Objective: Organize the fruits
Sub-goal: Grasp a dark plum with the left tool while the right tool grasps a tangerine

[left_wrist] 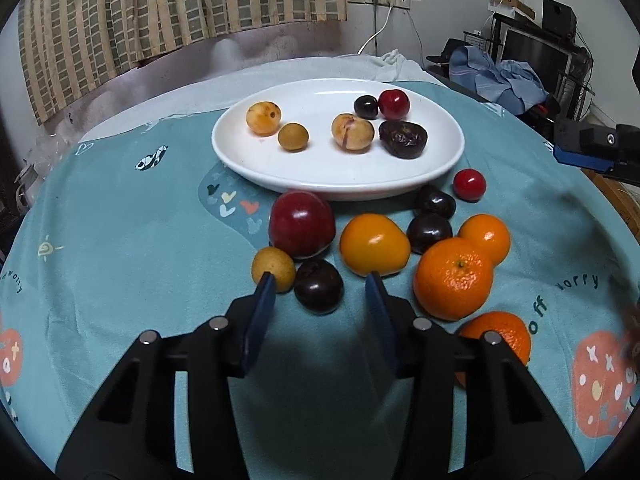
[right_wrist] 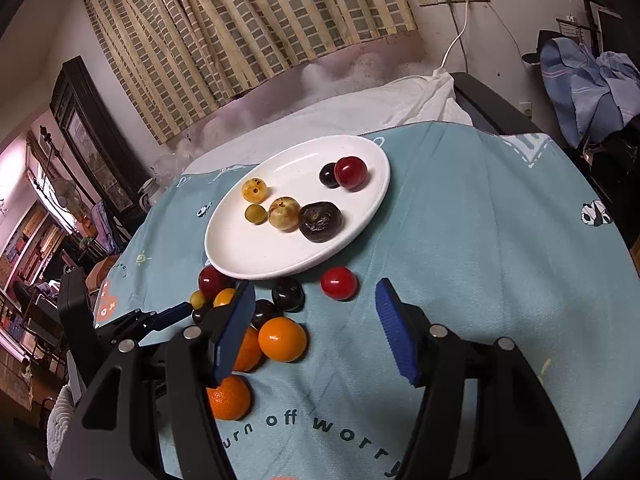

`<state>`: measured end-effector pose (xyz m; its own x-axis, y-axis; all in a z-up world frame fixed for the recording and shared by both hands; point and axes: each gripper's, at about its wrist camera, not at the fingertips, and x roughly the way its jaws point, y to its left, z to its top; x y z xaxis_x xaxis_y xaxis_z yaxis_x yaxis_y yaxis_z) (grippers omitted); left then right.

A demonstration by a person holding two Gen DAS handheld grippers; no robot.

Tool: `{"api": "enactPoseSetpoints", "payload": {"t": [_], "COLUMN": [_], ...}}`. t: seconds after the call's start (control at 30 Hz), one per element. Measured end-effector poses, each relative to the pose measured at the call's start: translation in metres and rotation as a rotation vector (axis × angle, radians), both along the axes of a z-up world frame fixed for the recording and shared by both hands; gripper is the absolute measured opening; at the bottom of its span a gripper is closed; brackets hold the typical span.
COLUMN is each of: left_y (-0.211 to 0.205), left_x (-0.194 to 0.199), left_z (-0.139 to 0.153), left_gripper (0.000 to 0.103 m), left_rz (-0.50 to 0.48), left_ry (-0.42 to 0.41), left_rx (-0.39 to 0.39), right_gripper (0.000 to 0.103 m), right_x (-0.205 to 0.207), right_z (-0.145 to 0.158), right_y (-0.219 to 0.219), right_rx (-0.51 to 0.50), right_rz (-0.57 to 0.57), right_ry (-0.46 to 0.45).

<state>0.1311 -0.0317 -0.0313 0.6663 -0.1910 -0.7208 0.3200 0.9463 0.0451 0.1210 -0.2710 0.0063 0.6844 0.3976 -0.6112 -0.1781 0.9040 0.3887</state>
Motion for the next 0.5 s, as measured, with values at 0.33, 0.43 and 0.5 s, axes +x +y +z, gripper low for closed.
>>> {"api": "enactPoseSetpoints", "payload": {"t": [0.33, 0.43, 0.5], "left_y": [-0.003, -0.002, -0.001], "left_x": [0.001, 0.007, 0.012], "left_z": [-0.004, -0.009, -0.012], "left_gripper": [0.040, 0.040, 0.040], "left_rz": [-0.021, -0.022, -0.026], "left_ry": [0.040, 0.059, 0.087], "left_rx": [-0.008, -0.024, -0.040], "right_gripper": [0.063, 0.063, 0.063], "right_x": [-0.003, -0.004, -0.004], "right_z": [-0.002, -0.003, -0.004], "right_y": [0.009, 0.012, 0.015], "right_rx": [-0.029, -0.034, -0.039], "right_rz": [0.028, 0.037, 0.046], "right_ry": [0.015, 0.018, 0.020]}}
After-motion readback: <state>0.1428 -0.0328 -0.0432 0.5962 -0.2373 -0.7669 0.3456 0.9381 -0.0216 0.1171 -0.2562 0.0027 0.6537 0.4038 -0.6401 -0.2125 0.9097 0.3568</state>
